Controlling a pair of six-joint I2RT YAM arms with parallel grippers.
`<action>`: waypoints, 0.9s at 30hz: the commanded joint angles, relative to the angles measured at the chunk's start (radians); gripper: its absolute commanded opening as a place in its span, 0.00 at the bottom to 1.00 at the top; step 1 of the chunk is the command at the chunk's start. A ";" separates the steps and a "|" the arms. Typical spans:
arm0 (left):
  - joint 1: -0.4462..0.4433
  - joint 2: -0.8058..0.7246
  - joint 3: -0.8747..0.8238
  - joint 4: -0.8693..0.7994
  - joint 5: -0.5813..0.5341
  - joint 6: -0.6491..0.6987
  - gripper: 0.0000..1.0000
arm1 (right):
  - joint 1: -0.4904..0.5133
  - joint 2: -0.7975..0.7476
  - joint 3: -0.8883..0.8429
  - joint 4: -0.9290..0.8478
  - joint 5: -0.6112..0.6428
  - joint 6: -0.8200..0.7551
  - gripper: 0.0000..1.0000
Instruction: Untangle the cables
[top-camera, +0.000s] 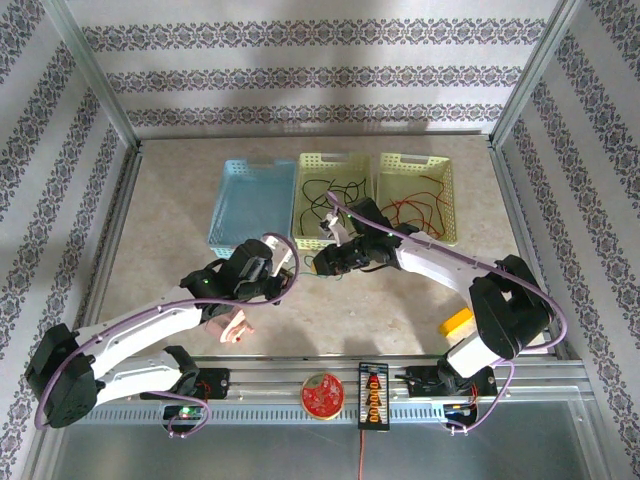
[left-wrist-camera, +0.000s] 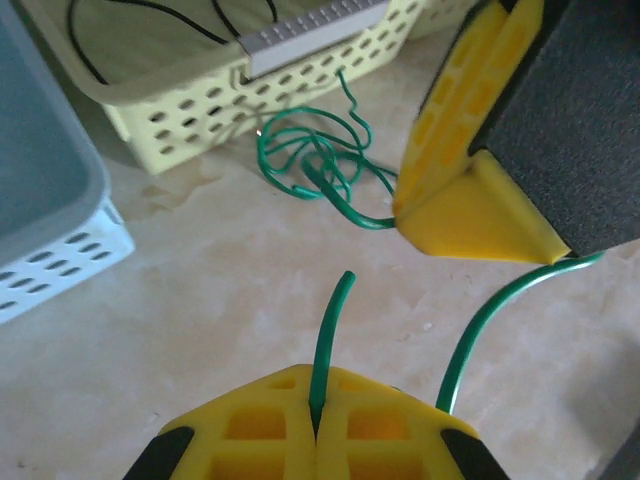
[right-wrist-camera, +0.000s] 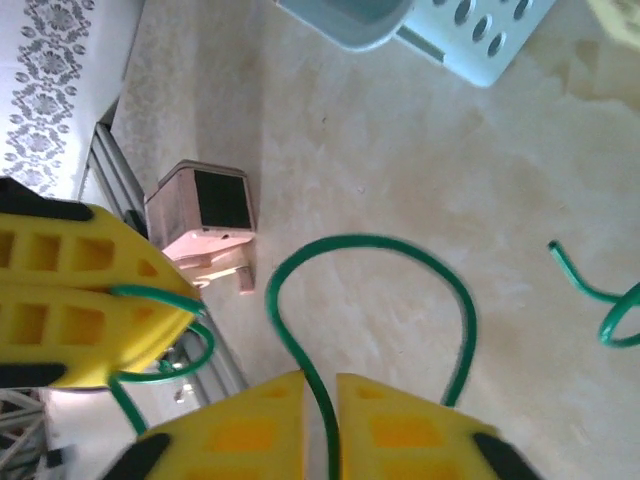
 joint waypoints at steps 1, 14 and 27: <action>-0.016 -0.048 0.005 0.087 -0.113 -0.004 0.00 | -0.019 -0.051 -0.007 0.022 0.061 0.010 0.02; 0.071 -0.210 -0.060 0.203 -0.321 -0.248 0.00 | -0.219 -0.342 -0.164 0.031 0.419 0.151 0.00; 0.205 -0.186 -0.058 0.275 -0.284 -0.383 0.00 | -0.253 -0.409 -0.159 0.052 0.407 0.159 0.45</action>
